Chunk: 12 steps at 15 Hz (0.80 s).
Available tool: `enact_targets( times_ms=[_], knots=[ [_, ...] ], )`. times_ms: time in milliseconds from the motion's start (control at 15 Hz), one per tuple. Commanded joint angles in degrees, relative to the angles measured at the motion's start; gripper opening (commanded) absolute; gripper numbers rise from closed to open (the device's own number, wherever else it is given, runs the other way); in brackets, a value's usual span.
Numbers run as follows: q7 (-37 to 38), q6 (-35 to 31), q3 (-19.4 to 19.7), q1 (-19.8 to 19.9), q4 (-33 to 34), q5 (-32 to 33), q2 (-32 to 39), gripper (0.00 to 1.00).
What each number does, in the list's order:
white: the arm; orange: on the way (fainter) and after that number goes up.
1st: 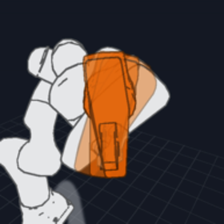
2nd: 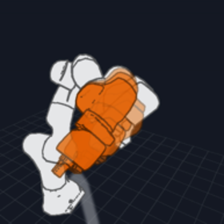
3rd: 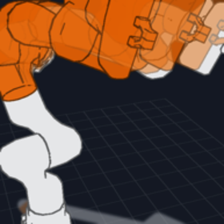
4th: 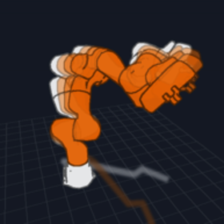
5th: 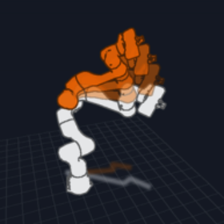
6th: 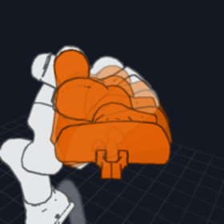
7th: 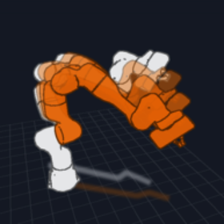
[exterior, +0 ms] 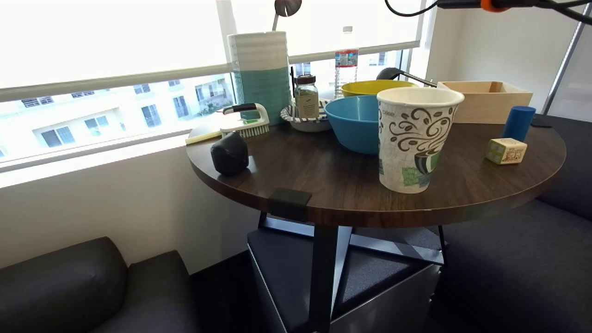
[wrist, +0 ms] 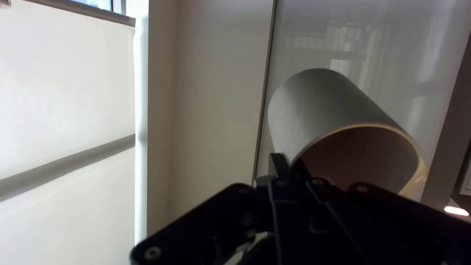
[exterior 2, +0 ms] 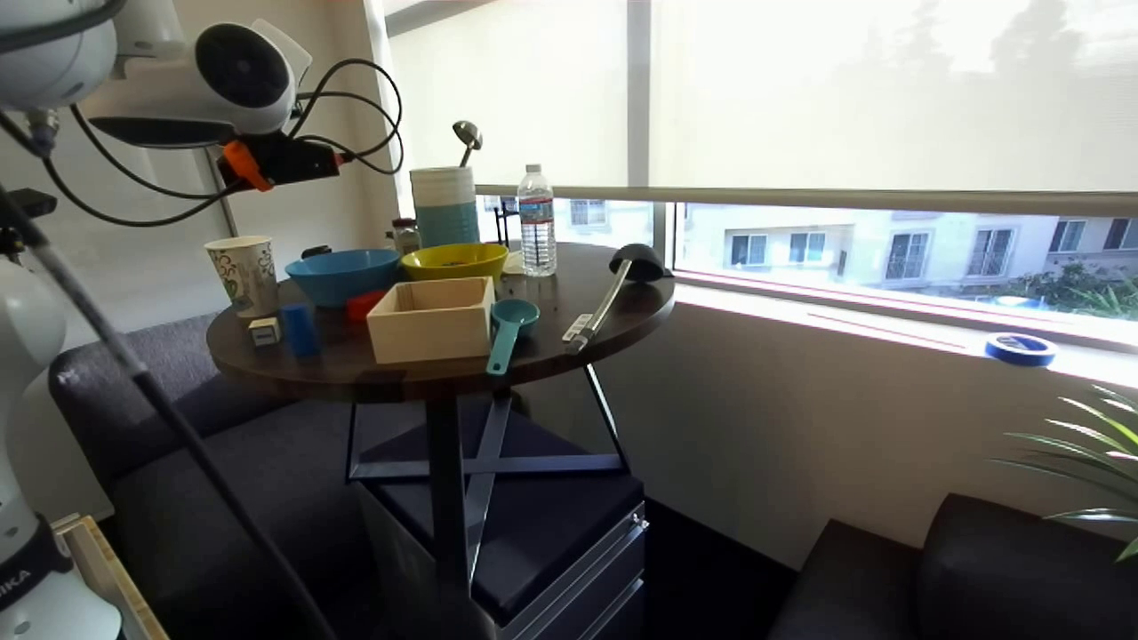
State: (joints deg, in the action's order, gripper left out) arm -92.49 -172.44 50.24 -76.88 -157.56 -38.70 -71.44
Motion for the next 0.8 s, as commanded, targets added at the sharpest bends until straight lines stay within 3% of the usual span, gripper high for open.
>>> enact_targets(
  times_ms=[0, 733],
  knots=[
    [-6.8, -0.7, 1.4, -3.1, 0.0, -2.5, -5.5, 0.01],
    [-18.5, 0.9, 3.1, -6.2, 0.0, -4.3, -10.9, 0.01]
  ],
)
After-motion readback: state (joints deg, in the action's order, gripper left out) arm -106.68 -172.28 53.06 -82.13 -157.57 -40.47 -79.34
